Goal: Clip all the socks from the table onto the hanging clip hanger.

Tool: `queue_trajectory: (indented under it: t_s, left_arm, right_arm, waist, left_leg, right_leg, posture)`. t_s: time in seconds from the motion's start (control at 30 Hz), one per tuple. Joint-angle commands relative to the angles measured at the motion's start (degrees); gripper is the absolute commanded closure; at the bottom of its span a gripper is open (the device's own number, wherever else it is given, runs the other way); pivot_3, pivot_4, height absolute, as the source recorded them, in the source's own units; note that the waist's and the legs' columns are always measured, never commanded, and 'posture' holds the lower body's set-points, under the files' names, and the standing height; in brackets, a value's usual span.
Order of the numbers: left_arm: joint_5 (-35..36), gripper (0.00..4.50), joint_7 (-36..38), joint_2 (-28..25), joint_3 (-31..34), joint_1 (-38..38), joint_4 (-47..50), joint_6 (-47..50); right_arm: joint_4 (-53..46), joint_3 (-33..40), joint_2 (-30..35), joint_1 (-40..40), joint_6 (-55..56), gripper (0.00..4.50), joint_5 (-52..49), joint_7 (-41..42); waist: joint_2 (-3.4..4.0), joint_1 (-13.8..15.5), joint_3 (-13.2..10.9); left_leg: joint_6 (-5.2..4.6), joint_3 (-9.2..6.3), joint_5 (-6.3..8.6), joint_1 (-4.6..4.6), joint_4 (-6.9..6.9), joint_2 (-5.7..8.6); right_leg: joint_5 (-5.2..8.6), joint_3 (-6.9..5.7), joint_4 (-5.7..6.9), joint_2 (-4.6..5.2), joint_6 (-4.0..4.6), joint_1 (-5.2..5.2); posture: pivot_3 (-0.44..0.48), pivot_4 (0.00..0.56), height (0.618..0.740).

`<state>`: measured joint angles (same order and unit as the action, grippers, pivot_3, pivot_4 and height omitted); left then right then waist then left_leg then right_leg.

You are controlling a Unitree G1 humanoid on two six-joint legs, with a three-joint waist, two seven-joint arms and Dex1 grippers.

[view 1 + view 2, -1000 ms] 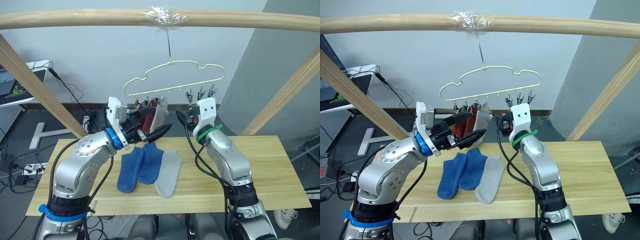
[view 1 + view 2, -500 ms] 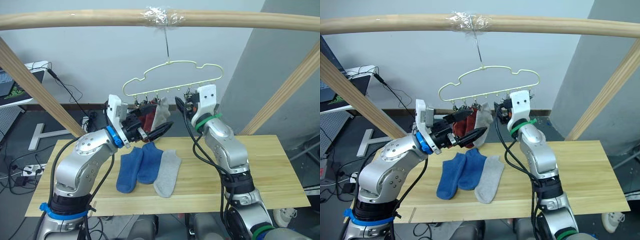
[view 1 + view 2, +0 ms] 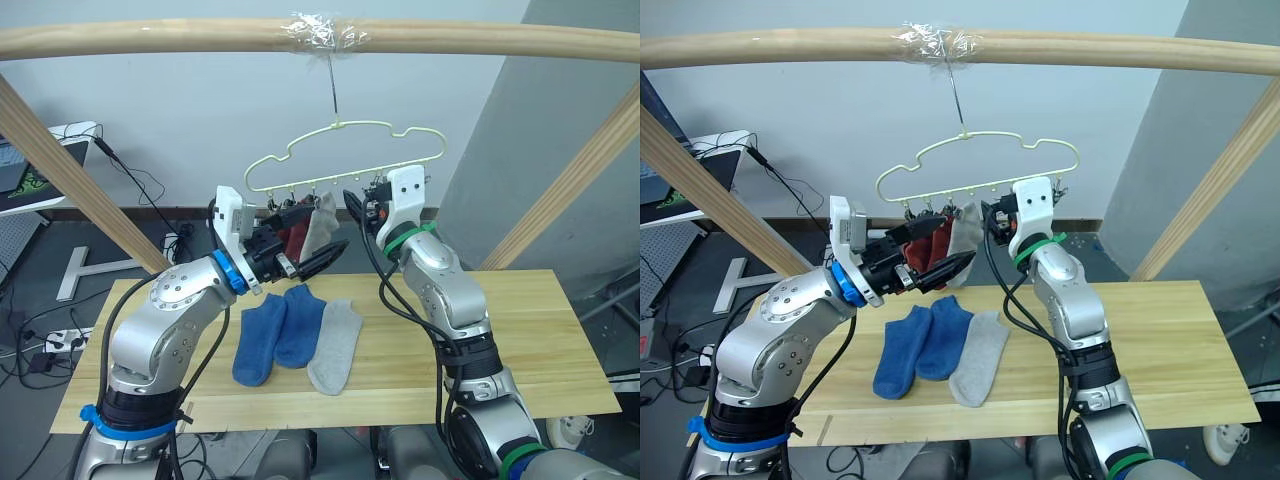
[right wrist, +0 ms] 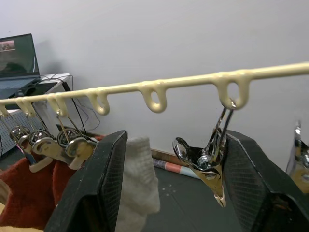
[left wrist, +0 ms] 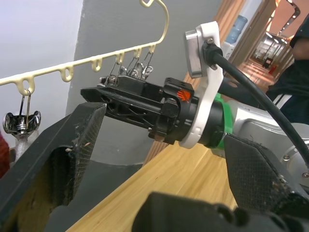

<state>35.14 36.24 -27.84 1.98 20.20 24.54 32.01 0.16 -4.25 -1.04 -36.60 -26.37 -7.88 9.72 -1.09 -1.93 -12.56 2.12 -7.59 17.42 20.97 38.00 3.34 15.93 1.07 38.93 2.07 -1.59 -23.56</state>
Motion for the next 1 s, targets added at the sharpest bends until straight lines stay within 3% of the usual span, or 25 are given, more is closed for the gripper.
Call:
queue_trajectory:
  t_s: [0.03, 0.53, 0.63, 0.77, 0.87, 1.0]
  left_arm:
    - [0.55, 0.0, -0.38, 0.33, 1.18, 0.6, 2.27, -1.12]
    - [0.15, 0.0, -0.78, 0.62, 1.05, 0.72, 2.26, -1.54]
    - [0.07, 0.0, -0.76, 0.63, 1.02, 0.78, 2.2, -1.58]
    - [0.22, 0.0, -1.13, 0.82, 1.01, 0.56, 2.65, -1.32]
    - [0.26, 0.0, -1.42, 1.03, 0.87, 0.2, 3.03, -1.17]
    - [0.48, 0.0, -1.7, 1.26, 0.61, -0.42, 3.81, -0.77]
  right_arm:
    - [-1.05, 0.37, -0.27, -0.84, 1.82, 1.55, -0.14, -0.01]
    - [-0.55, 0.3, -0.76, -1.13, 2.01, 1.55, -0.46, 0.21]
    - [-0.2, 0.43, -0.76, -1.33, 2.06, 2.12, -0.44, 0.19]
    - [0.07, 0.65, -0.67, -1.45, 2.27, 3.53, -0.27, -0.09]
    - [0.03, 0.59, -0.63, -1.47, 2.45, 4.34, -0.16, -0.07]
    - [-0.26, 0.76, -0.65, -1.26, 2.41, 4.4, -0.2, -0.08]
  waist:
    - [0.0, 0.0, 0.0]
    - [0.0, 0.0, 0.0]
    - [0.0, 0.0, 0.0]
    - [0.01, 0.0, -0.01]
    - [0.01, 0.0, -0.01]
    - [0.01, -0.02, -0.01]
  left_leg:
    - [0.0, 0.0, 0.0, 0.0, 0.0, 0.0]
    - [0.0, 0.0, 0.0, 0.0, 0.0, 0.0]
    - [0.0, 0.0, 0.0, 0.0, 0.0, 0.0]
    - [0.0, 0.0, 0.0, 0.0, 0.0, 0.0]
    - [0.0, 0.0, 0.0, 0.0, -0.01, 0.0]
    - [0.0, 0.0, 0.0, 0.0, -0.01, 0.0]
  right_leg:
    - [0.0, 0.01, 0.0, 0.0, 0.0, 0.0]
    - [0.0, 0.01, -0.02, 0.0, 0.0, 0.0]
    - [0.0, 0.01, -0.02, 0.0, 0.0, 0.0]
    - [0.0, 0.01, -0.02, 0.0, 0.0, 0.0]
    - [0.0, 0.01, -0.02, 0.0, 0.0, 0.0]
    - [0.0, 0.02, -0.02, 0.0, 0.0, 0.0]
  posture:
    - [0.0, 0.211, 0.74]
    - [-0.001, 0.214, 0.74]
    - [-0.001, 0.214, 0.74]
    - [0.002, 0.217, 0.74]
    - [0.002, 0.219, 0.74]
    - [0.0, 0.219, 0.74]
